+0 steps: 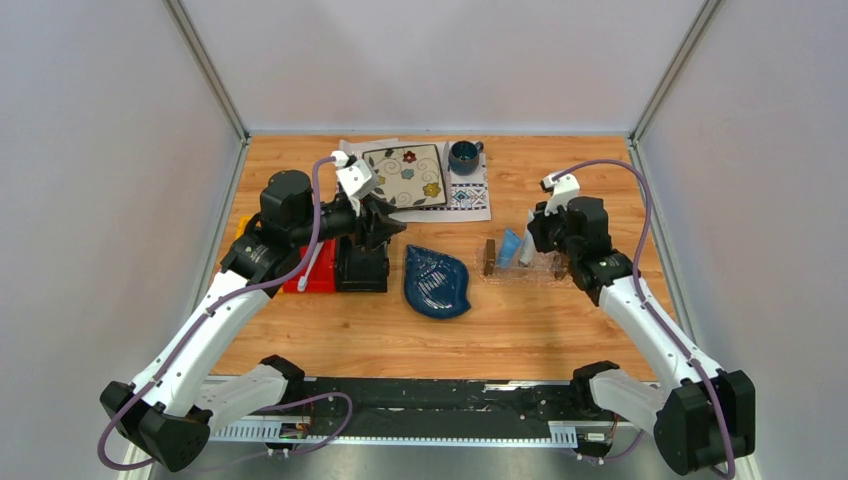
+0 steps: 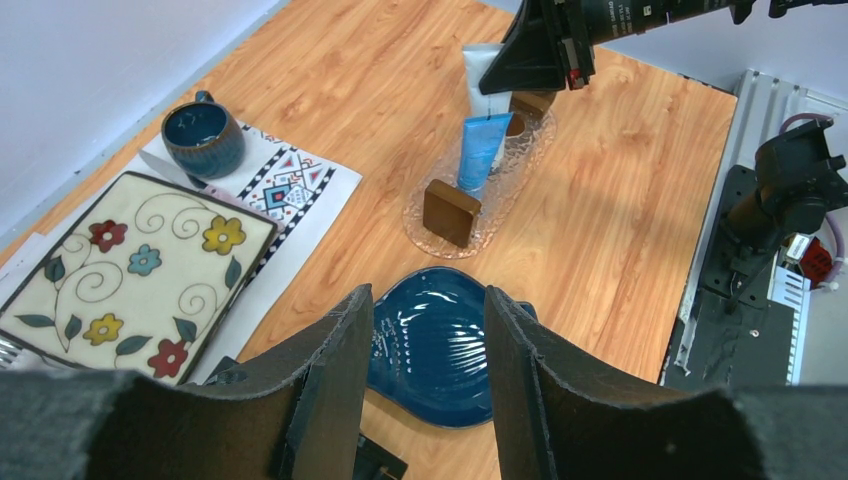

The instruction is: Prepare toiletry sets of a toothbrush and toothpaste on the tray

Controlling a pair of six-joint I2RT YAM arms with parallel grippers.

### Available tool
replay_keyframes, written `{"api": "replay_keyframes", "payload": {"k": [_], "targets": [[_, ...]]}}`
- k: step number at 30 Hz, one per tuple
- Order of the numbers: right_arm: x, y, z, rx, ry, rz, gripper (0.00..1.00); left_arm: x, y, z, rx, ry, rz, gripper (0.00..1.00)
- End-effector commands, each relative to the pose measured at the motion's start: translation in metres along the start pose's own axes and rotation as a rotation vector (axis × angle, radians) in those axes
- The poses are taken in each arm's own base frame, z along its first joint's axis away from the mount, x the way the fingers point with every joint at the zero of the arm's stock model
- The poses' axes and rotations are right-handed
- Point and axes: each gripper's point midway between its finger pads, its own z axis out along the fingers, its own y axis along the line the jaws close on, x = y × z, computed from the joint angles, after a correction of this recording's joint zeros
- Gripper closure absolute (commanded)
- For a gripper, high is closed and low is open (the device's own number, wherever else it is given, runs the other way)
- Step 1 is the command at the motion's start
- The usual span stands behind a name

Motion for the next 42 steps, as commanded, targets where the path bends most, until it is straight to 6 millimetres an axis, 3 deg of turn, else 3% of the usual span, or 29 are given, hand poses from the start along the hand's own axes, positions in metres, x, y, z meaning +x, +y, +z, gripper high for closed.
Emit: {"api": "replay_keyframes", "payload": {"k": [1, 19, 42], "targets": [[-0.020, 0.000, 0.002, -0.003, -0.089, -0.005, 1.00, -0.007, -0.003, -0.001, 0.016, -0.029, 0.007, 0.48], [-0.013, -0.001, 0.008, -0.001, -0.083, -0.004, 0.91, -0.006, -0.003, -0.002, 0.015, -0.031, 0.013, 0.47], [-0.013, 0.000, -0.004, -0.004, -0.100, -0.010, 0.68, -0.006, -0.005, -0.004, 0.020, -0.033, 0.014, 0.48]]}}
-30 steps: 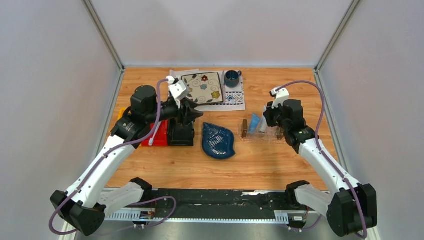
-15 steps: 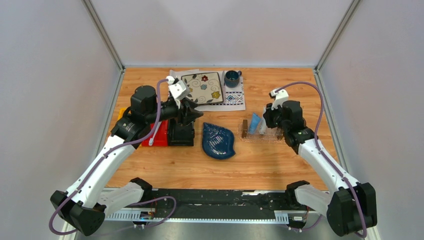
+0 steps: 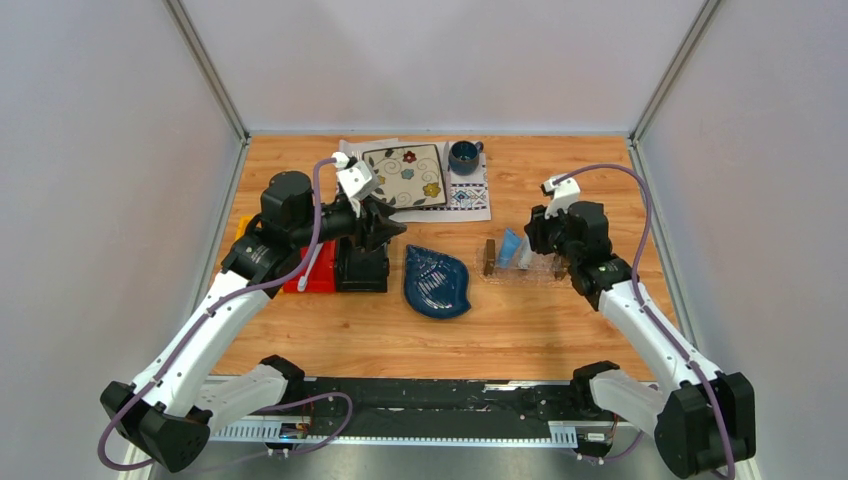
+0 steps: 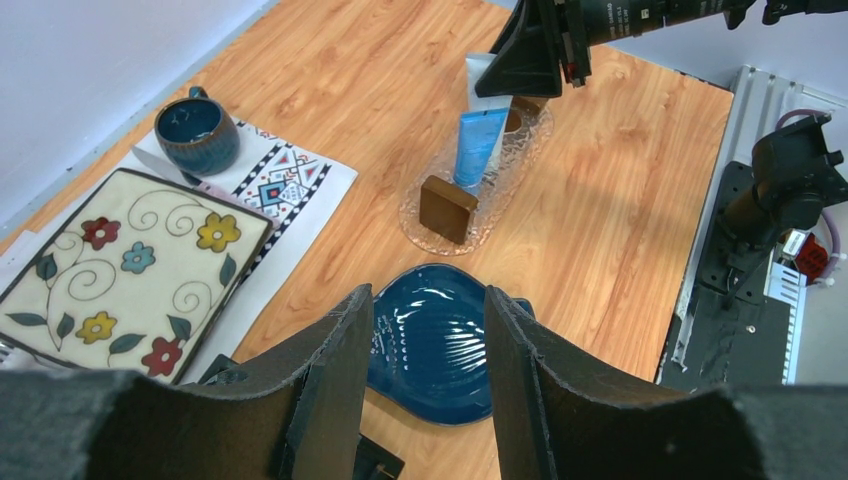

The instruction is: Prepare toiletry sets of a toothbrush and toothpaste on the tray

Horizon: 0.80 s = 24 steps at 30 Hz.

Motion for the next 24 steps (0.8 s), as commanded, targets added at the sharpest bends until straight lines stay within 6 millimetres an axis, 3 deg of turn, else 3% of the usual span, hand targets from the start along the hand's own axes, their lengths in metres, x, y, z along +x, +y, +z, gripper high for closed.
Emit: {"api": "replay_keyframes", "payload": {"k": [1, 8, 15, 24], "targets": [[-0.020, 0.001, -0.007, -0.004, -0.079, -0.010, 0.68, -0.008, -0.005, -0.005, 0.014, -0.037, 0.018, 0.47], [-0.022, 0.002, -0.012, -0.017, -0.084, -0.042, 0.69, -0.009, -0.006, -0.005, 0.019, -0.034, 0.021, 0.48], [-0.019, 0.003, -0.012, -0.029, -0.057, -0.065, 0.77, -0.009, -0.008, -0.008, 0.023, -0.030, 0.025, 0.47], [-0.018, -0.002, -0.019, -0.002, -0.049, -0.093, 0.76, -0.008, -0.009, -0.008, 0.028, -0.023, 0.030, 0.47]]}}
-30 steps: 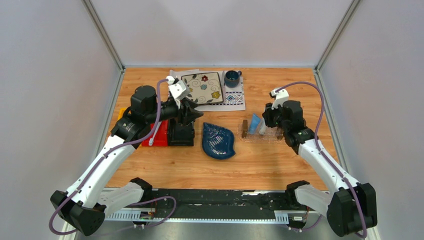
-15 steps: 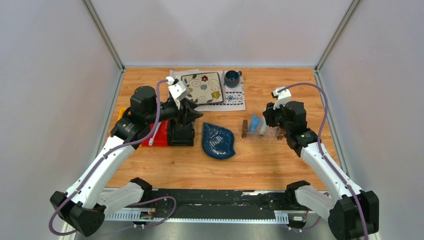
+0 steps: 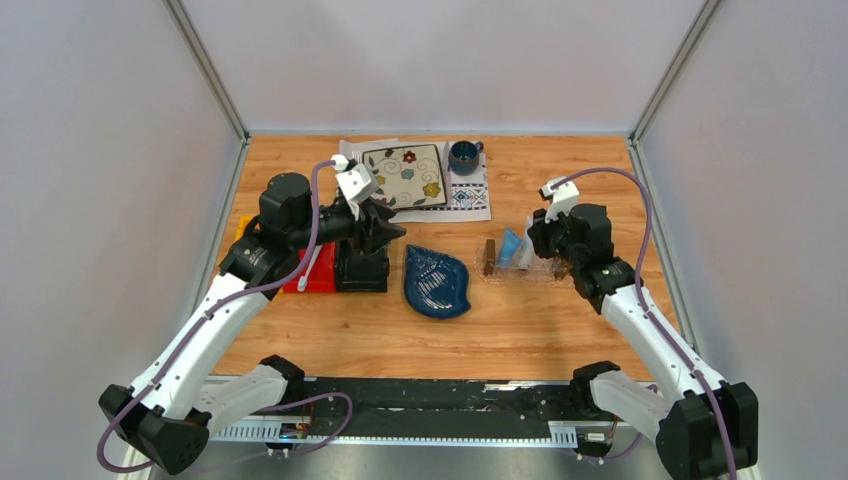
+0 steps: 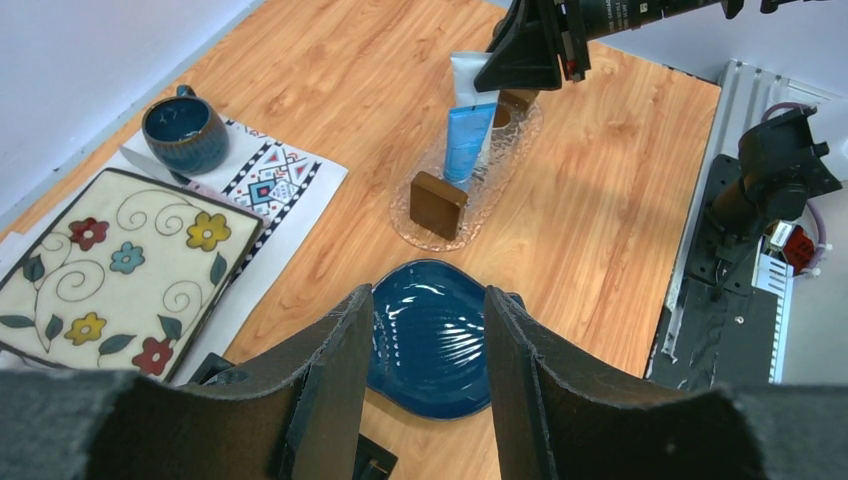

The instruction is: Prepare toiletry sets of a toothbrush and toothpaste on the tray

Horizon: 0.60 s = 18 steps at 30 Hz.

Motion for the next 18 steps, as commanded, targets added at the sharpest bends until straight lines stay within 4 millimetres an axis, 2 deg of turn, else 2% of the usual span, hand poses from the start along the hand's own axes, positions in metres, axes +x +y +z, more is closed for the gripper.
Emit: {"api": "replay_keyframes", "payload": {"k": [1, 12, 16, 17, 18], "targets": [[-0.019, -0.004, -0.010, 0.018, -0.058, -0.036, 0.72, -0.009, -0.004, -0.005, 0.012, -0.025, 0.029, 0.47], [-0.030, -0.006, -0.016, 0.025, -0.066, -0.053, 0.58, -0.007, -0.002, -0.009, -0.007, -0.014, 0.046, 0.47], [-0.053, -0.009, -0.030, 0.047, -0.118, -0.073, 0.54, 0.001, 0.008, -0.013, -0.071, 0.018, 0.062, 0.47], [-0.065, -0.010, -0.036, 0.057, -0.143, -0.076, 0.53, 0.003, 0.010, -0.016, -0.086, 0.030, 0.068, 0.47], [-0.071, -0.011, -0.040, 0.063, -0.155, -0.086, 0.51, 0.011, 0.012, -0.018, -0.101, 0.063, 0.078, 0.47]]}}
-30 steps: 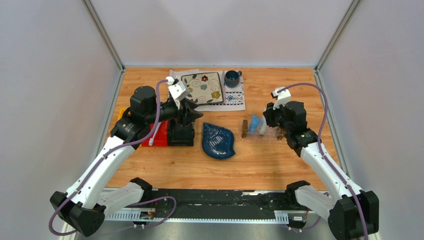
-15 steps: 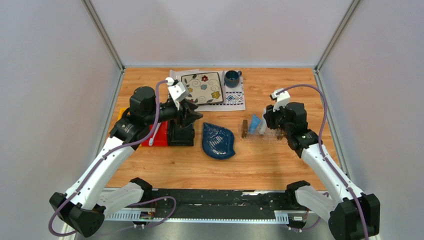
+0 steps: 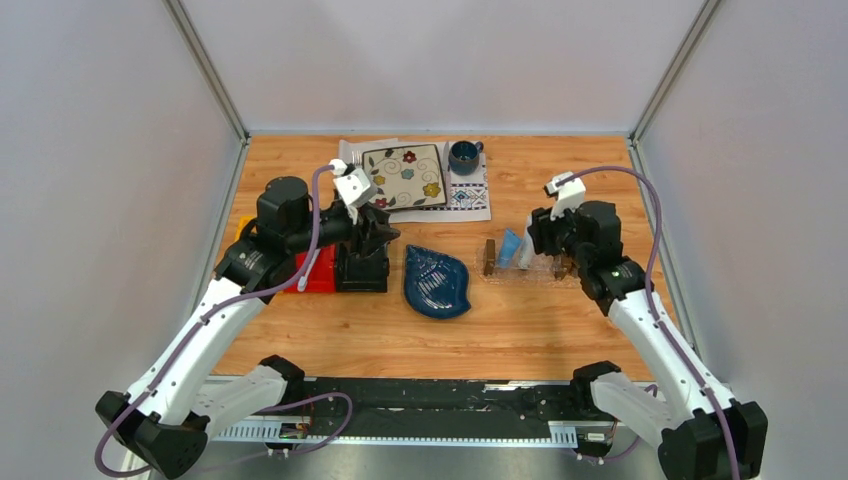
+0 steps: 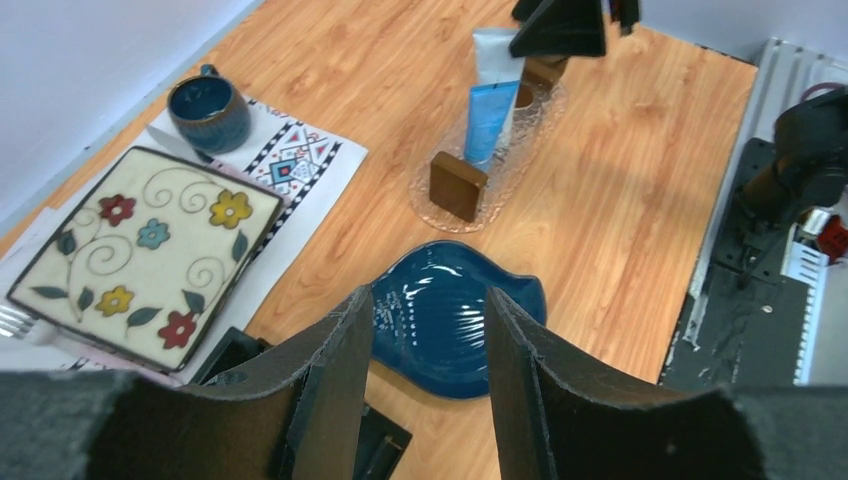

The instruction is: Prepare toiletry sets of a toothbrush and toothpaste on the tray

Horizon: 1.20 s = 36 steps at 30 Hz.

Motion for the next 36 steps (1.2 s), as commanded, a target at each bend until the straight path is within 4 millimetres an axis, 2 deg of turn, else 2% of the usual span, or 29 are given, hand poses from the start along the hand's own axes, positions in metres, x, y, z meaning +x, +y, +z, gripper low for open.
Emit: {"api": "replay_keyframes", "payload": {"k": [1, 3, 5, 6, 10, 15, 18, 22, 27, 36], "targets": [[-0.066, -0.013, -0.031, 0.064, -0.162, -0.050, 0.46, 0.011, 0.016, -0.014, -0.109, 0.062, 0.064, 0.47], [-0.087, -0.015, -0.041, 0.072, -0.202, -0.065, 0.43, 0.023, 0.021, -0.021, -0.145, 0.123, 0.084, 0.47], [-0.098, -0.015, -0.049, 0.071, -0.211, -0.071, 0.39, 0.039, 0.033, -0.032, -0.222, 0.198, 0.091, 0.47], [-0.112, -0.015, -0.055, 0.071, -0.239, -0.075, 0.37, 0.044, 0.038, -0.036, -0.253, 0.222, 0.095, 0.47], [-0.131, -0.010, -0.063, 0.042, -0.271, -0.063, 0.31, 0.068, 0.063, -0.061, -0.395, 0.333, 0.088, 0.49], [-0.144, -0.006, -0.066, 0.024, -0.340, -0.084, 0.25, 0.097, 0.080, -0.086, -0.462, 0.431, 0.005, 0.50], [-0.143, -0.002, -0.063, 0.001, -0.363, -0.092, 0.25, 0.117, 0.091, -0.100, -0.502, 0.508, -0.024, 0.49], [-0.137, 0.008, -0.056, -0.052, -0.385, -0.084, 0.24, 0.151, 0.101, -0.106, -0.504, 0.630, -0.053, 0.49], [-0.123, 0.009, -0.051, -0.055, -0.369, -0.093, 0.24, 0.188, 0.119, -0.111, -0.502, 0.737, -0.138, 0.48], [-0.114, 0.009, -0.047, -0.058, -0.344, -0.115, 0.23, 0.227, 0.136, -0.111, -0.495, 0.893, -0.200, 0.47]]}}
